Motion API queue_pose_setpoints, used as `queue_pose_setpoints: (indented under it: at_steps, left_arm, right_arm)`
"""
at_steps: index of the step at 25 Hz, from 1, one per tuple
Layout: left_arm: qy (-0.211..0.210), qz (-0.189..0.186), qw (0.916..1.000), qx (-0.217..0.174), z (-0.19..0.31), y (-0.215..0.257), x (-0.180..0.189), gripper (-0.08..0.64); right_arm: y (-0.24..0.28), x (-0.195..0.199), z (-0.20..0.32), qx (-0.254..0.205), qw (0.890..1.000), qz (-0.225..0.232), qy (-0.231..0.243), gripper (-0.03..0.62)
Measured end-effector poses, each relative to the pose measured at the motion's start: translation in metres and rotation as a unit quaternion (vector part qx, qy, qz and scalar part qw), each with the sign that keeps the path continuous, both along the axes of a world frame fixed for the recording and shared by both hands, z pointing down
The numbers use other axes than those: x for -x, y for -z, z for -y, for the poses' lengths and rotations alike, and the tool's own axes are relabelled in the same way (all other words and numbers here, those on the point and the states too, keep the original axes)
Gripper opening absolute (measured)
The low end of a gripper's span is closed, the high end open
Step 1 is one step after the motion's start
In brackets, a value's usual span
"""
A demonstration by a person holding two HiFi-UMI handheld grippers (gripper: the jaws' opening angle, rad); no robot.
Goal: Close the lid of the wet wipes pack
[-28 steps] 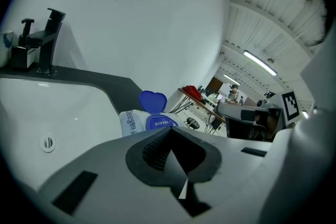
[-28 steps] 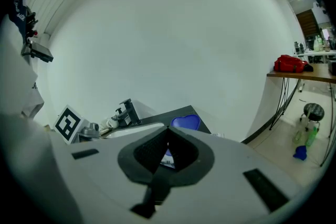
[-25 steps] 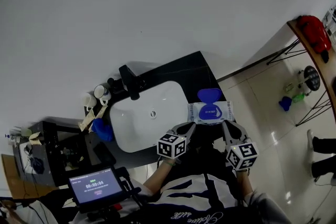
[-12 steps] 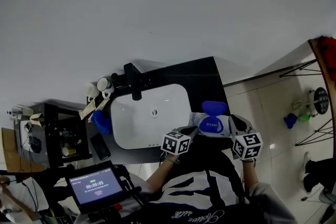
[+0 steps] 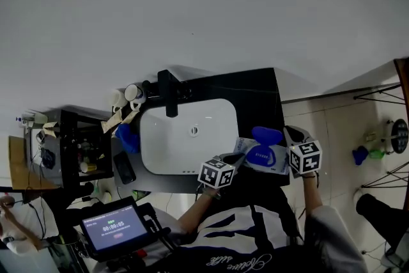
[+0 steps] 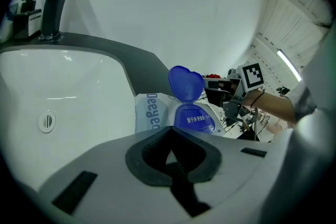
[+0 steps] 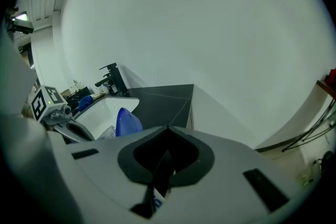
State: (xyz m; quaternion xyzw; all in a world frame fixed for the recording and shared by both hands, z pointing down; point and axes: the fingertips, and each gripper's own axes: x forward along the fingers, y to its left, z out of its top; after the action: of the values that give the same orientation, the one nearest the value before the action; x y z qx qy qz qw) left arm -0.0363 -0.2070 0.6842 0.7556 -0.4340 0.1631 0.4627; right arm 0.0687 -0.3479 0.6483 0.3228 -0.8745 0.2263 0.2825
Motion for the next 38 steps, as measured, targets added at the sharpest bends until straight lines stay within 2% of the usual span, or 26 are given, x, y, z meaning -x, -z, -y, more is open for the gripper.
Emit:
queue_pose_setpoints:
  at_steps: [5, 12, 19, 23, 27, 30, 34, 38]
  left_arm:
    - [-0.001, -0.003, 1.0000, 0.000, 0.000, 0.000, -0.001, 0.000]
    - [-0.013, -0.006, 0.9999, -0.009, -0.001, 0.002, -0.001, 0.001]
    - [-0.030, 0.000, 0.9993, -0.023, -0.005, 0.008, 0.001, 0.000]
    - [-0.038, 0.001, 0.9989, -0.028, -0.008, 0.009, 0.004, 0.001]
    - [-0.049, 0.002, 0.9982, -0.033, -0.011, 0.008, 0.003, 0.001]
    - [-0.058, 0.004, 0.9976, -0.036, -0.013, 0.008, 0.002, 0.000]
    - [-0.063, 0.001, 0.9969, -0.048, -0.013, 0.012, 0.000, 0.001]
    - [-0.054, -0.018, 0.9951, -0.080, -0.006, 0.031, 0.004, 0.001]
  right_arm:
    - [0.016, 0.010, -0.018, -0.005, 1.000, 0.018, 0.009, -0.002]
    - [0.031, 0.021, -0.076, 0.011, 0.999, 0.036, 0.033, -0.002]
    - [0.009, 0.031, -0.127, 0.033, 0.998, -0.001, 0.058, -0.002]
    - [-0.008, 0.028, -0.135, 0.047, 0.998, -0.034, 0.033, -0.002]
    - [-0.016, 0.026, -0.134, 0.052, 0.997, -0.048, 0.011, -0.002]
    - [-0.018, 0.026, -0.134, 0.060, 0.998, -0.034, 0.000, -0.002]
    - [-0.018, 0.022, -0.132, 0.080, 0.996, -0.001, -0.049, -0.002]
    - [-0.007, 0.025, -0.135, 0.061, 0.995, 0.028, -0.072, -0.002]
